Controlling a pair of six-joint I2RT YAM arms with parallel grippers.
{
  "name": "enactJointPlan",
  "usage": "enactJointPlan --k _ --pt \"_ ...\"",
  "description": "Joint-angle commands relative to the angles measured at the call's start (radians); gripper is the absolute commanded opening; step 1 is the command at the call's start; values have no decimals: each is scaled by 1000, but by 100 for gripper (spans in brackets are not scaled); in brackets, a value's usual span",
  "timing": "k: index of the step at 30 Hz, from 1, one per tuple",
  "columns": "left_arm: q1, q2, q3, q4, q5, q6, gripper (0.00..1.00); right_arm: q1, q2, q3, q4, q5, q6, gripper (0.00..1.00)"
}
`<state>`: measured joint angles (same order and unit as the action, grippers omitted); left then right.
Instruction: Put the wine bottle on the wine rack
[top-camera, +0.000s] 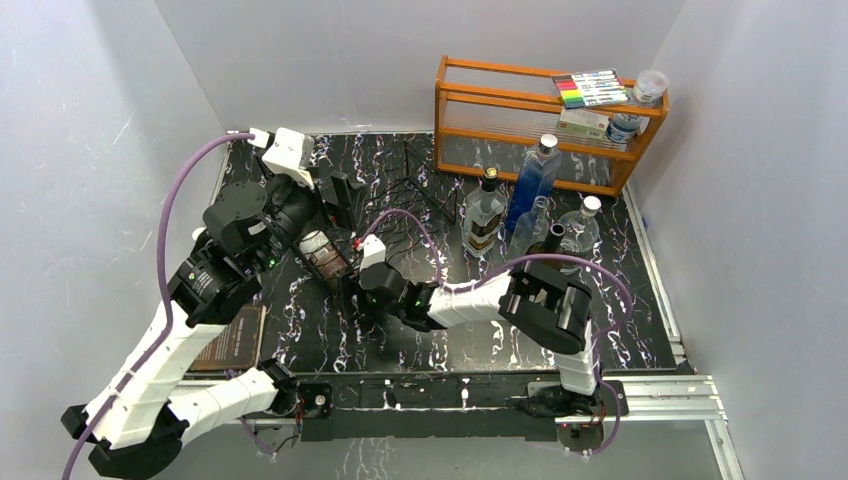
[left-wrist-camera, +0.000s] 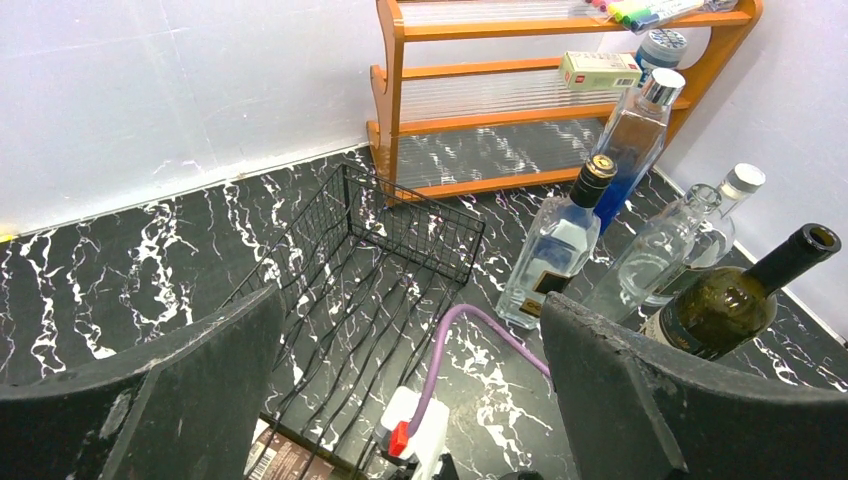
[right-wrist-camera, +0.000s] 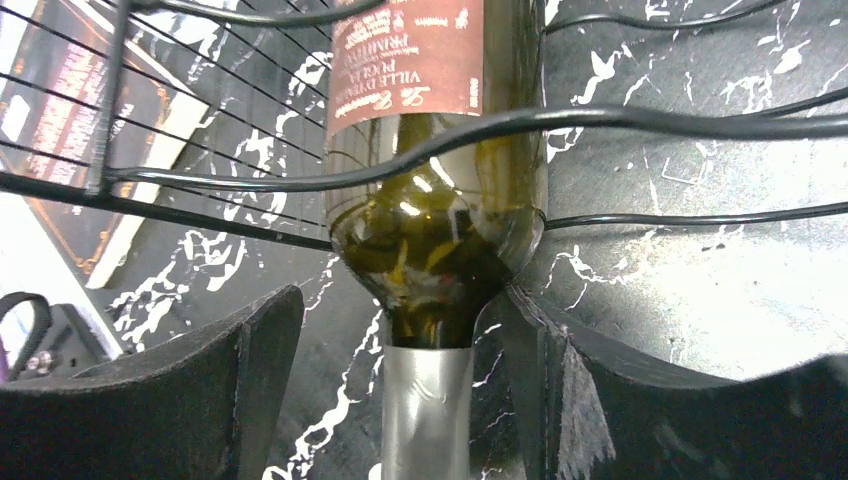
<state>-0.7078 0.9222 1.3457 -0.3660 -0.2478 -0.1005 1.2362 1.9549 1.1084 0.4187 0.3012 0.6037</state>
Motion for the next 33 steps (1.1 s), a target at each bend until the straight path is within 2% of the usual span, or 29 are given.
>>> enactJointPlan --k 1,8,13,16,20,25,33 --pt "4 -15 49 9 -10 17 98 -4 -114 2 20 -6 -12 84" --pt "4 -19 80 -8 6 33 98 -4 -306 -75 -151 54 6 85" --pt "4 -26 98 -7 22 38 98 -9 -464 -101 -343 190 -22 85" --pt "4 -34 98 1 43 42 98 -65 -537 -50 -537 278 -44 84" --pt "4 -44 81 11 87 42 98 -214 -621 40 -727 287 -58 83" --pt "4 -63 33 36 123 38 98 -335 -705 137 -799 300 -126 83" --pt "4 -67 -51 62 159 15 98 -446 -643 332 -963 403 -113 83"
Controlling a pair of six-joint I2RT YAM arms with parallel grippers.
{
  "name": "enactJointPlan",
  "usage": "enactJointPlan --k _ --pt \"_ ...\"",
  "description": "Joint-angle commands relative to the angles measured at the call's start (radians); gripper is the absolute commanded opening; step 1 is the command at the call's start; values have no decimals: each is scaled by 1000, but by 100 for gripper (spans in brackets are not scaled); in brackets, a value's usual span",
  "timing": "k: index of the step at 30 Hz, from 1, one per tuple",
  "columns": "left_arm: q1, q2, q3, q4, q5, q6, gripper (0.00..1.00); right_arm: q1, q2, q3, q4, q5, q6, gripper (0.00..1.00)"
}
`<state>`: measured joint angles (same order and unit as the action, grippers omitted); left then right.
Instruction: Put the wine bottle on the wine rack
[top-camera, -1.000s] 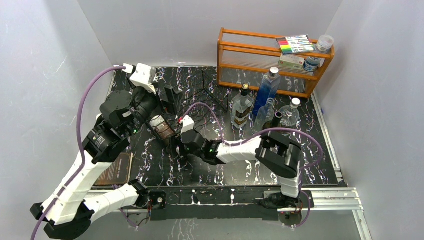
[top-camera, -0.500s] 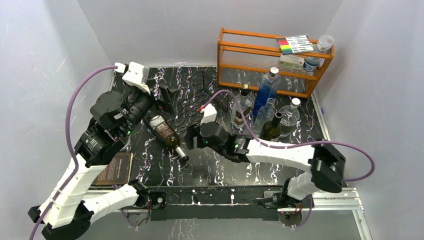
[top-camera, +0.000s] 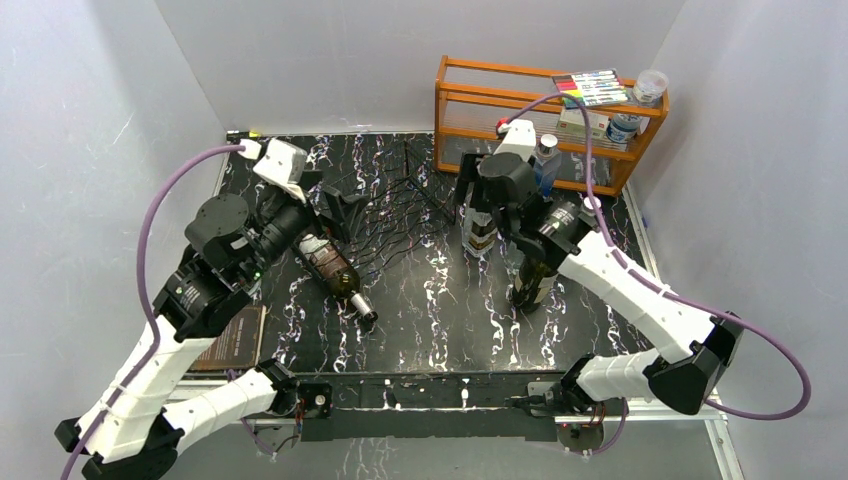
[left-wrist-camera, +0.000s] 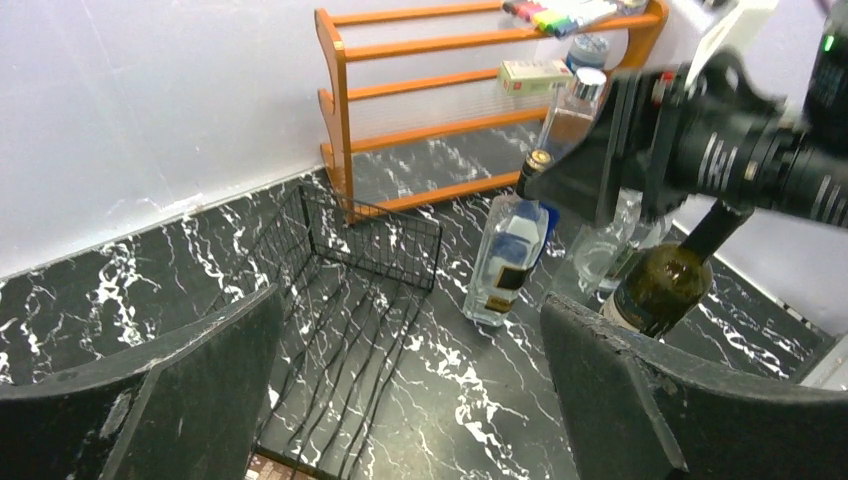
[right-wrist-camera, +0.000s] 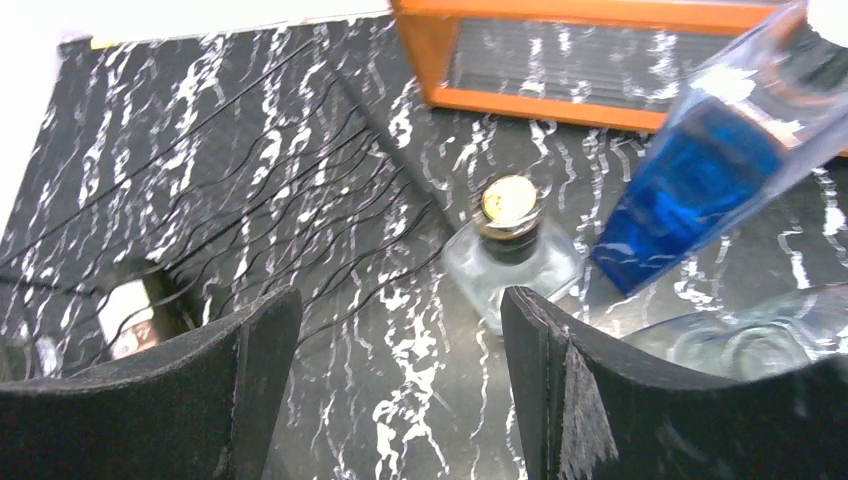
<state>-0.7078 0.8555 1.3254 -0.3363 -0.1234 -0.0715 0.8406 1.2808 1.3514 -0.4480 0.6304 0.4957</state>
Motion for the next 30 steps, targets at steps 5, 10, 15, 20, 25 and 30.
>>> enactJointPlan --k 5,10,15,20,25,30 --pt "4 5 -93 37 41 -55 98 -108 88 144 -114 79 -11 82" --pt "4 3 -202 52 66 -128 98 -155 169 187 -164 29 -40 82" --pt "4 12 -282 94 95 -178 98 -174 221 195 -156 -24 -96 78" --pt "4 39 -322 140 114 -178 98 -175 234 195 -137 -15 -152 61" --pt "4 66 -363 186 132 -164 98 -175 222 180 -107 -32 -208 38" --pt "4 90 -407 248 143 -155 98 -176 217 181 -112 -65 -246 8"
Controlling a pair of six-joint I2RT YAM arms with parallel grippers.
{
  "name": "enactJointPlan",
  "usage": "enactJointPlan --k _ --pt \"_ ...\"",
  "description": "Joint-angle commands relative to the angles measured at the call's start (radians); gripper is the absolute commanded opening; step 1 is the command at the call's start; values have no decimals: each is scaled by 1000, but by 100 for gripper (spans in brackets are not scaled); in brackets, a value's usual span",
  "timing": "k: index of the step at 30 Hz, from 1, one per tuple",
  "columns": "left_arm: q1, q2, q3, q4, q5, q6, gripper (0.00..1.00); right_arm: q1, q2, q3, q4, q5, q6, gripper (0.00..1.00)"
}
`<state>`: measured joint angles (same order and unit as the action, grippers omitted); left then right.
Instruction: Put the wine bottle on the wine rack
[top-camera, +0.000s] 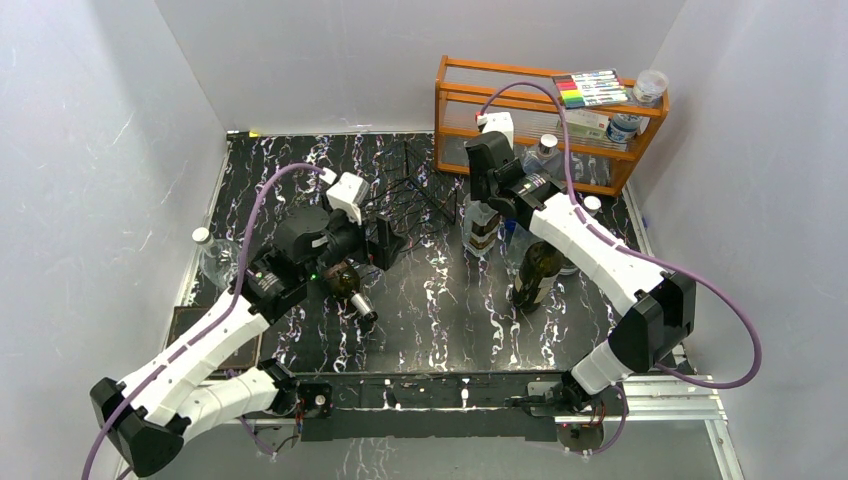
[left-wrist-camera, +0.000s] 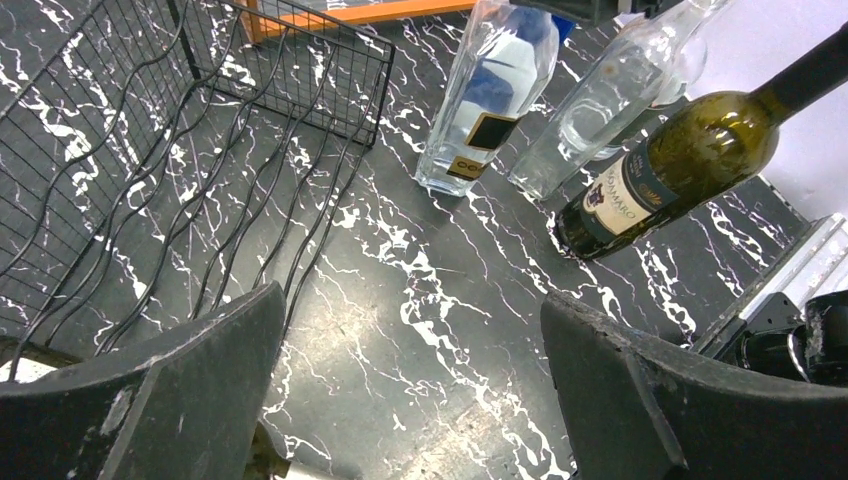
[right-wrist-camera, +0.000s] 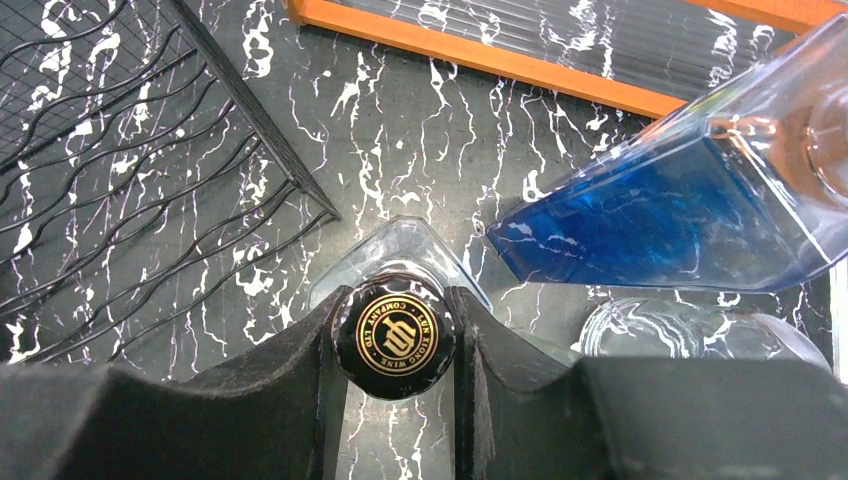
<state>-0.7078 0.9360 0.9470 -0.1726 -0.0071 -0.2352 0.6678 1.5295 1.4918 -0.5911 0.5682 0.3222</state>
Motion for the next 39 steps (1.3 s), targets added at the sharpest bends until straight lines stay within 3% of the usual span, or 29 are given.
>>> enactJointPlan --k 1,8,17,25,31,35,39 --pt "4 11 -42 105 33 13 98 -2 -36 43 27 -5 -79 3" --pt "4 50 -133 274 148 82 98 -3 -105 55 -29 -146 -99 0" --pt "4 180 -191 443 284 98 98 -3 -257 50 -72 -410 20 0" --pt "4 273 -231 569 660 77 98 -3 -339 -29 -61 -623 -49 0" --pt "4 278 -286 667 716 104 98 -3 -346 -13 -106 -730 -127 0" --pt "4 304 -292 644 789 182 98 -3 -350 -3 -104 -801 -157 0" --pt "5 336 -299 712 830 144 98 -3 -349 8 -90 -878 -170 0"
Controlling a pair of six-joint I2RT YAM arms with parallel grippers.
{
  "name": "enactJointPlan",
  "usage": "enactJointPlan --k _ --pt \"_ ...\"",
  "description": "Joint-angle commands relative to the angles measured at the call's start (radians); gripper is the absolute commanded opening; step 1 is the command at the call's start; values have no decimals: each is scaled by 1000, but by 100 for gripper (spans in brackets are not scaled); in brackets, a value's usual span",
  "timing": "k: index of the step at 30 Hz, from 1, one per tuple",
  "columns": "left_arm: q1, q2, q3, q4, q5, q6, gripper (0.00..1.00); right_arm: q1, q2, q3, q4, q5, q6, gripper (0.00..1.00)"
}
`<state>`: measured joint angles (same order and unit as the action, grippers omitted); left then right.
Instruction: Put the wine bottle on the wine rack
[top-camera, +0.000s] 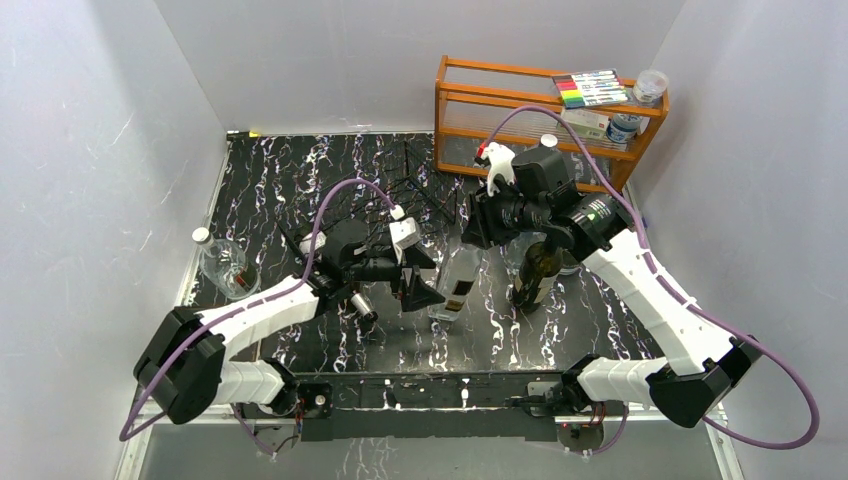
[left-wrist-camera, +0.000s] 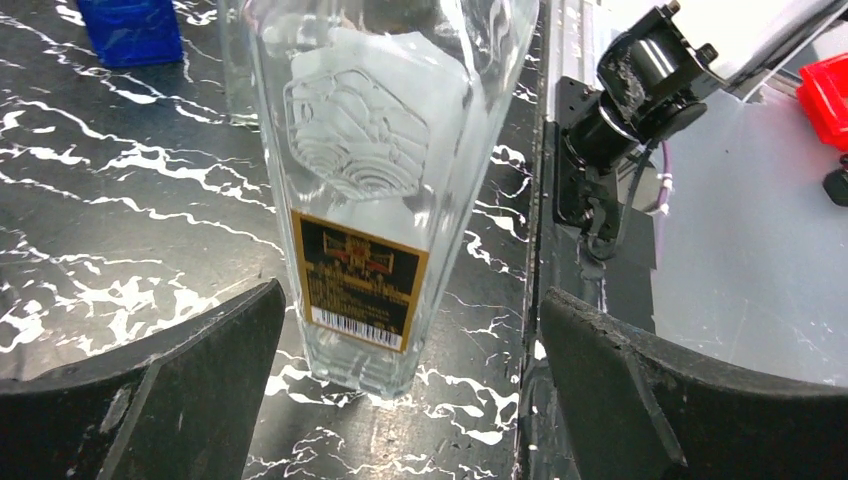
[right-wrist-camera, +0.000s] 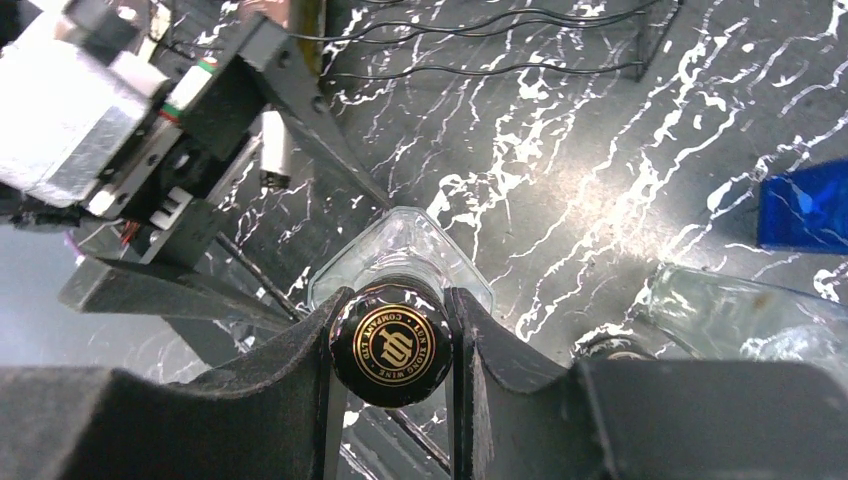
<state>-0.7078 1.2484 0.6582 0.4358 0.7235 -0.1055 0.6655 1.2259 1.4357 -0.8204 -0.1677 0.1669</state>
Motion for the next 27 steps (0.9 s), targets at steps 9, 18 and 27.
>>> enactJointPlan --k 9,18,27 --pt "12 48 -60 282 83 -142 98 0 -79 33 206 -271 -44 0" --pt "16 24 -85 307 278 -105 82 -1 -110 9 272 -348 -41 0" --pt "16 37 -43 203 218 24 75 0 -128 -30 332 -339 18 0"
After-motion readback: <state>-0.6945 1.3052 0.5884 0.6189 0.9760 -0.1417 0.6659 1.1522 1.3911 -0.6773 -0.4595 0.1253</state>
